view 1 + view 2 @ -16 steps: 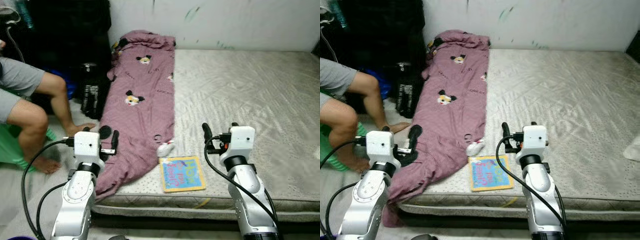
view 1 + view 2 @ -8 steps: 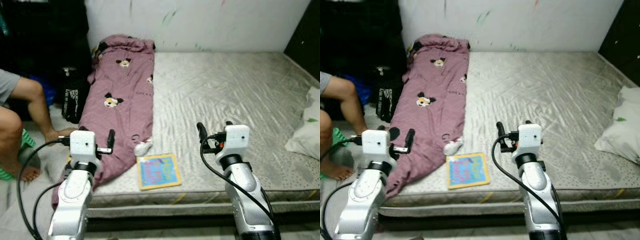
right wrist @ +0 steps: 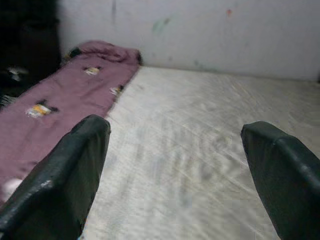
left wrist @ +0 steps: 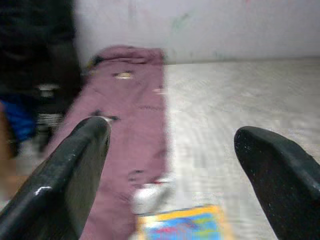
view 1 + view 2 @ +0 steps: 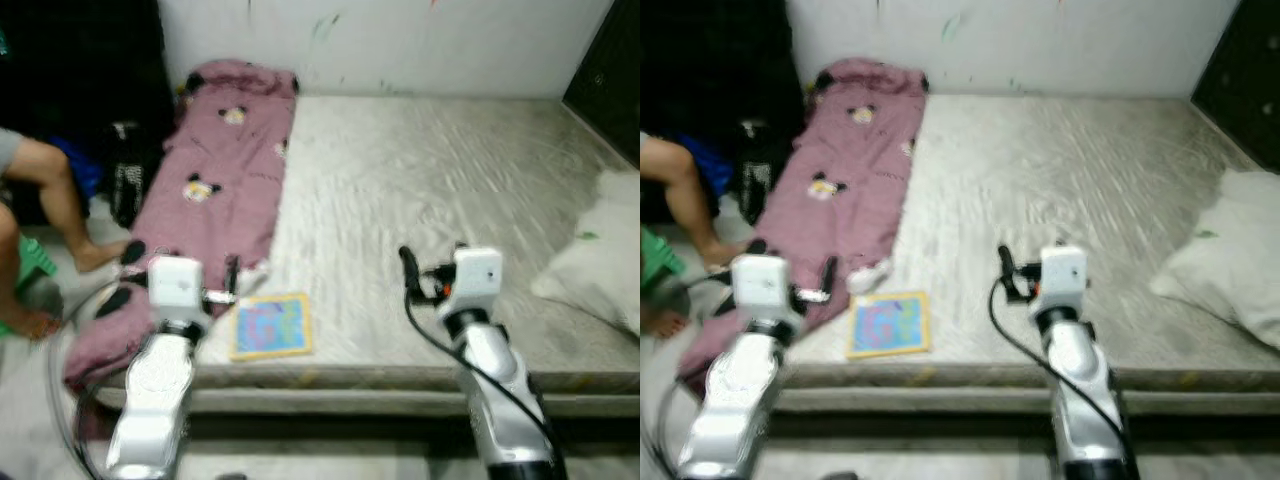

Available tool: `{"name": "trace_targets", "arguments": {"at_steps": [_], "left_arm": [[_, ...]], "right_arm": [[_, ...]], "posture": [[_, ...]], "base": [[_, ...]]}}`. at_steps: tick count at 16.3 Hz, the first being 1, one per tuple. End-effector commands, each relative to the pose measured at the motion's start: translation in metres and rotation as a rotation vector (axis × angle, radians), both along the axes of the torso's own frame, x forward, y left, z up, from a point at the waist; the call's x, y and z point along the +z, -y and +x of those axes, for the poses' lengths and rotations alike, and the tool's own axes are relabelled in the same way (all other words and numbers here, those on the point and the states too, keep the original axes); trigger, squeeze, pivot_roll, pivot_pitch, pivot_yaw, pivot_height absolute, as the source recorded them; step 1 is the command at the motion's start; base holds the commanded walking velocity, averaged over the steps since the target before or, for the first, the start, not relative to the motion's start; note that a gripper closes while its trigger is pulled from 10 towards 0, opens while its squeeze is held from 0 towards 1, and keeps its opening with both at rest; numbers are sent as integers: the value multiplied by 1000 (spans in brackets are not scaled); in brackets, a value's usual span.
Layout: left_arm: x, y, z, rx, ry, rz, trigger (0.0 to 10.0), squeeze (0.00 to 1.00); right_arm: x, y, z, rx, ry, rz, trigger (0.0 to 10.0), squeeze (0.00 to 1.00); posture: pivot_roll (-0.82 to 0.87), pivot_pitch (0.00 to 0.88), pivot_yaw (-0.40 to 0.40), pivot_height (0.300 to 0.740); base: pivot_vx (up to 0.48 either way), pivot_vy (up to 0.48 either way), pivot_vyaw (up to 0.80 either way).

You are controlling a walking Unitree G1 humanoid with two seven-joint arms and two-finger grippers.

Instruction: Clean up the room

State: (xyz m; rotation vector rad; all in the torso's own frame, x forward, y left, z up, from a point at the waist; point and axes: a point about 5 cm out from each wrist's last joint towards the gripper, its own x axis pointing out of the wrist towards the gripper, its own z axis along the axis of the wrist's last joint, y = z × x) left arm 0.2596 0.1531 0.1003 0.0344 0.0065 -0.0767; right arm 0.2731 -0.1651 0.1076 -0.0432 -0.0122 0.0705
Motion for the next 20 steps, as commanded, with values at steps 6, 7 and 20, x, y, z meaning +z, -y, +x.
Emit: {"name": "trace_targets", "arguments": {"at_steps": [6,7,20], "left_arm": [[4,-6,2,10,21,5,10000,0],[4,-6,2,14,18,21,10000,0],[3,-4,2,3,16,23,10000,0]], "right_arm": [[4,-1,2,1,11,12,10000,0],[4,-2,2,6,13,0,10000,0],[2,-3,3,21,6,1,10000,0]], "posture": [[-1,0,-13,740],[0,0,-13,740],[1,0,-18,740]], "base": [[0,0,0],[0,0,0],[0,-178,204]]}}
